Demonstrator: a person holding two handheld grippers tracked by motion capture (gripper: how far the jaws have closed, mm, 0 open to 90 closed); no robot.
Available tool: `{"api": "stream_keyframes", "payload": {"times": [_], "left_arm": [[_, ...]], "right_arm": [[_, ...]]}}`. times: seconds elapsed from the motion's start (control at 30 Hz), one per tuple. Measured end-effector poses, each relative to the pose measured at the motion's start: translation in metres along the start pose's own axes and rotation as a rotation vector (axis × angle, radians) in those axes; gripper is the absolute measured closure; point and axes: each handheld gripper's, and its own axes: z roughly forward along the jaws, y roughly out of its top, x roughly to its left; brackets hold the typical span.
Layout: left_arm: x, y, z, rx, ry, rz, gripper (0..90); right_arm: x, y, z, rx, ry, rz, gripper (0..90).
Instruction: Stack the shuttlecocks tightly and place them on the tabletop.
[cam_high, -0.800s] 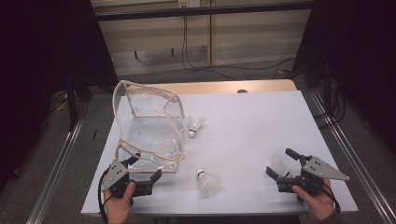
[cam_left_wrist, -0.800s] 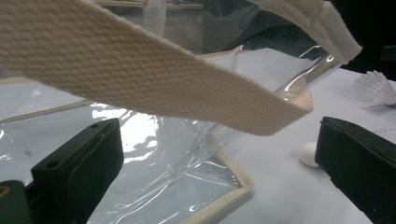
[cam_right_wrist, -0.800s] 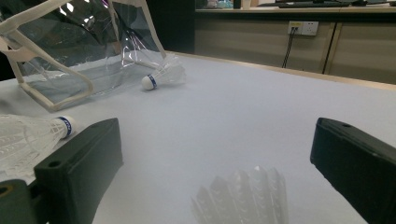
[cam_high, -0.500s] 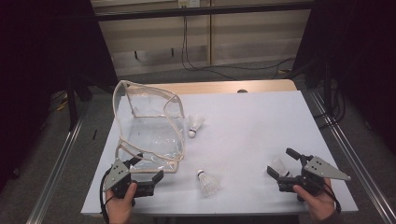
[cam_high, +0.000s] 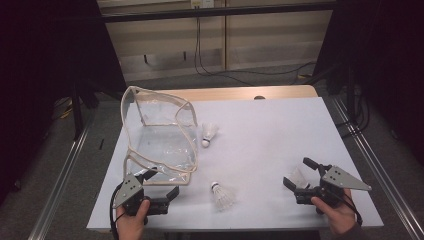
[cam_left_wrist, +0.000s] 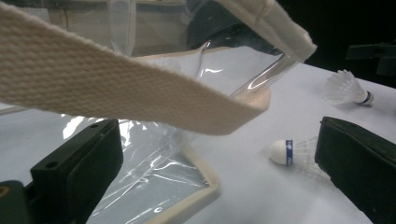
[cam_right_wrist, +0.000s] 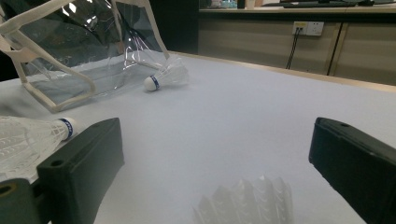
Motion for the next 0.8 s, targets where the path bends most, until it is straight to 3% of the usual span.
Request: {"api": "stream_keyframes", "payload": {"times": [0.3,0.57,0.8], "left_arm": [[-0.013,0.002,0.012,0.014,-0.042,-0.006,0.1],[-0.015,0.001,0.013,0.014,-0.052,-0.027,0.1],[-0.017,-0.001,0.013,0.043,-0.074,-0.014,0.4]], "right_arm": [[-0.004,0.000,-0.003,-0.008,0.000,0.014,2.6],[-0.005,0.000,-0.005,-0.006,-0.008,0.011,2.6],[-0.002,0.001,-0.005,-0.011,0.001,0.000,2.7]]}}
